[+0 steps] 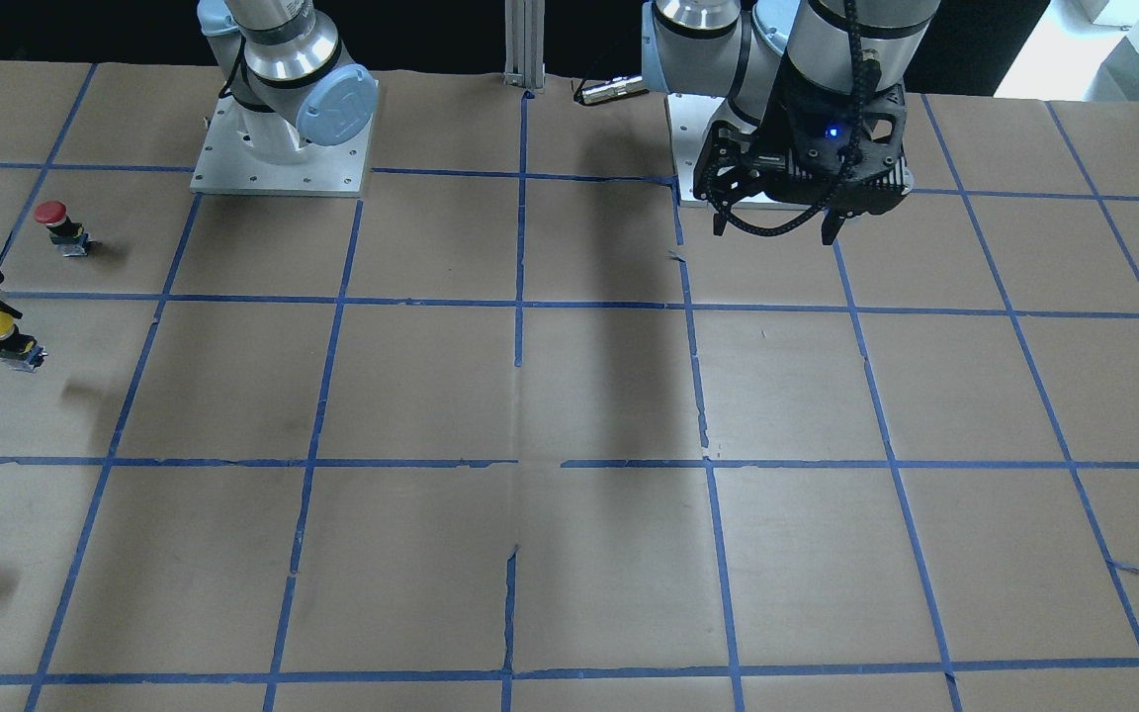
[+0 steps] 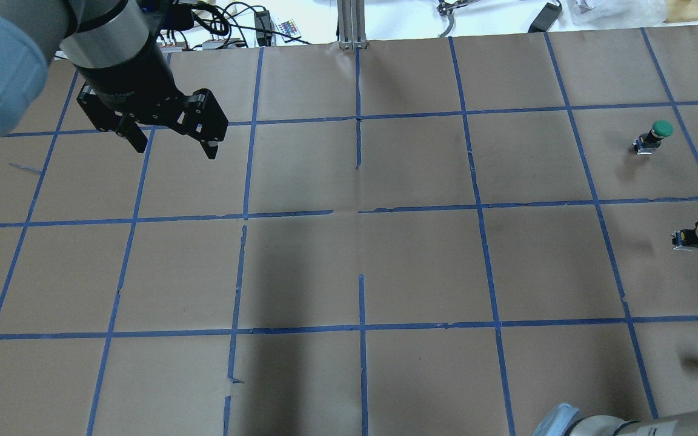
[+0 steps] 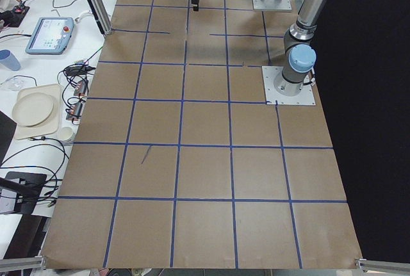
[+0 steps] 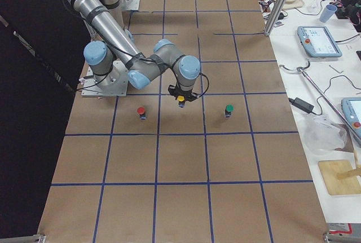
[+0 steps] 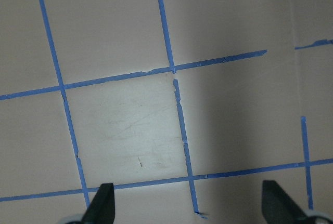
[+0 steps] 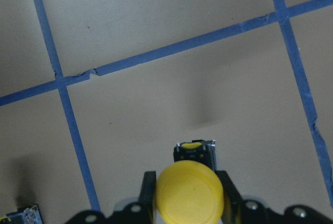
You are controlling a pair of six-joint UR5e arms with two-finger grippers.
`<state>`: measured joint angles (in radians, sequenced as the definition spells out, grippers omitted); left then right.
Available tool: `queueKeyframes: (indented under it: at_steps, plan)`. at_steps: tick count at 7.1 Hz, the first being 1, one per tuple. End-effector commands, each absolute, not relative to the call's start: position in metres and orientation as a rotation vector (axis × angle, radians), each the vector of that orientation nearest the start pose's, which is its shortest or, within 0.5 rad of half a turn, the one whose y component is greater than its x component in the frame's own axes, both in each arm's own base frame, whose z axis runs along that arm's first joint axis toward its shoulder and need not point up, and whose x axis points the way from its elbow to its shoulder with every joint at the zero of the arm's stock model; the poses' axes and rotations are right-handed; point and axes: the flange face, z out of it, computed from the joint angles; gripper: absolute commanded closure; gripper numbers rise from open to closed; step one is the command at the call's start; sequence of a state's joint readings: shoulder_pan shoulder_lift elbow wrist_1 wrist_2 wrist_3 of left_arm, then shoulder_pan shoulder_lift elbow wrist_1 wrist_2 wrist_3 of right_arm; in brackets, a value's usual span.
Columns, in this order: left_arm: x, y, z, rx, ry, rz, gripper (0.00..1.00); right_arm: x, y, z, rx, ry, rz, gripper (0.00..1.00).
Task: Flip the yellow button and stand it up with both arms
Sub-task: 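Set the button standing on the table and open the right gripper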
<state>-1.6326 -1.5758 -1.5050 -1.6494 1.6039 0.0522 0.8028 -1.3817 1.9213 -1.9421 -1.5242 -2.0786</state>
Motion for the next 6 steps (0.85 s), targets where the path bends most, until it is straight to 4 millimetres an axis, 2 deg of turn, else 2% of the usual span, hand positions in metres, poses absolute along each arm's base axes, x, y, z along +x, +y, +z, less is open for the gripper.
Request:
queueKeyframes:
  at_steps: [1, 2, 4, 6]
  plan:
    - [-0.144, -0.487, 0.521, 0.139, 3.129, -0.004, 0.01, -0.249, -0.456, 0.254, -1.83, 2.333, -0.035, 0.83]
    - [-0.151, -0.486, 0.517, 0.133, 3.162, 0.009, 0.01, -0.251, -0.457, 0.251, -1.833, 2.326, -0.036, 0.82]
    - [-0.149, -0.487, 0.517, 0.14, 3.146, 0.038, 0.01, -0.266, -0.458, 0.233, -1.809, 2.342, -0.038, 0.8]
    - [-0.145, -0.488, 0.515, 0.149, 3.106, 0.051, 0.01, -0.266, -0.458, 0.228, -1.799, 2.332, -0.038, 0.8]
